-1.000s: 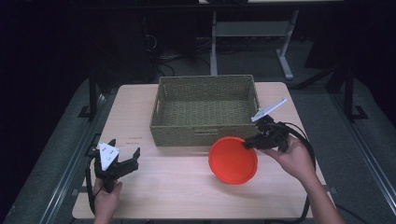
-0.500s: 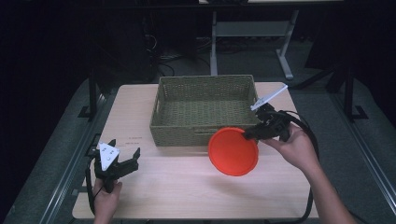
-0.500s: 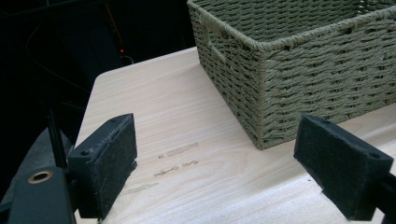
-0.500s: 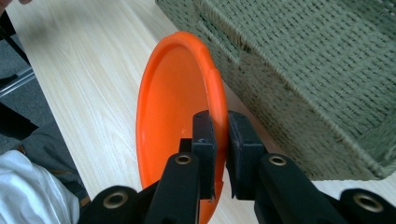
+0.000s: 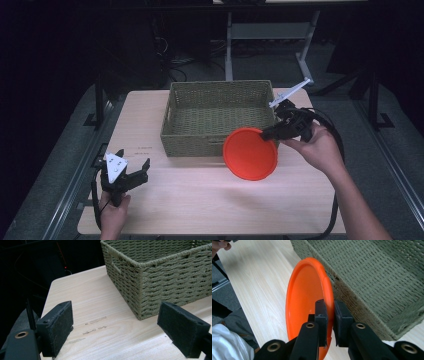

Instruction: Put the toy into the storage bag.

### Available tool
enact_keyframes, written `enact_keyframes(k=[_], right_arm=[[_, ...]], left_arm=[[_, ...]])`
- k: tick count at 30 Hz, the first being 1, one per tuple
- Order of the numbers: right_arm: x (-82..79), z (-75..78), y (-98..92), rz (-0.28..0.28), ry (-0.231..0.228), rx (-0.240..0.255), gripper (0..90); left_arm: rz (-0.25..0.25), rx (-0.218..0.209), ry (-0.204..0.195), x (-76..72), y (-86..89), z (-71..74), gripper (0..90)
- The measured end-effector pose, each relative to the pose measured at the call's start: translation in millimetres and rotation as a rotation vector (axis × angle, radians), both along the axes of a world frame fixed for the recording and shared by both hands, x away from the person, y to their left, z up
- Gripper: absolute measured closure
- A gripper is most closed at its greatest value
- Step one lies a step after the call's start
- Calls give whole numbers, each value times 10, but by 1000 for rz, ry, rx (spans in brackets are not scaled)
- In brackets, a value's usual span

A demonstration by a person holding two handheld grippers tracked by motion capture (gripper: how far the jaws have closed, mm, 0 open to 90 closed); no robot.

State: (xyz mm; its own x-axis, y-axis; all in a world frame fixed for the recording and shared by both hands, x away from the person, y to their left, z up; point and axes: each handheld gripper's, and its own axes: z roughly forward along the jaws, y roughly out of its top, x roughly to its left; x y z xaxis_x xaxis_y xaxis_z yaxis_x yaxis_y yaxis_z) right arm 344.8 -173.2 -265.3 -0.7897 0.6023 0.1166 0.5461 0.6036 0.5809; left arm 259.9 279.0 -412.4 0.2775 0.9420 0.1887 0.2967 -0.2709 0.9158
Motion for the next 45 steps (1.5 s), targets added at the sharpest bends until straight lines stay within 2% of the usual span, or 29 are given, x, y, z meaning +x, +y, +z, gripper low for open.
enact_keyframes(k=[17, 25, 45], right_arm=[[142, 231, 28, -9, -9, 7, 821], [210, 369, 90, -9, -28, -3, 821], [472, 470, 136, -50, -12, 1, 821]], left_arm=[[-3, -3, 3, 5, 2, -5, 128], [-1, -2, 2, 3, 6, -3, 128], [-3, 4, -2, -1, 9, 1, 127]])
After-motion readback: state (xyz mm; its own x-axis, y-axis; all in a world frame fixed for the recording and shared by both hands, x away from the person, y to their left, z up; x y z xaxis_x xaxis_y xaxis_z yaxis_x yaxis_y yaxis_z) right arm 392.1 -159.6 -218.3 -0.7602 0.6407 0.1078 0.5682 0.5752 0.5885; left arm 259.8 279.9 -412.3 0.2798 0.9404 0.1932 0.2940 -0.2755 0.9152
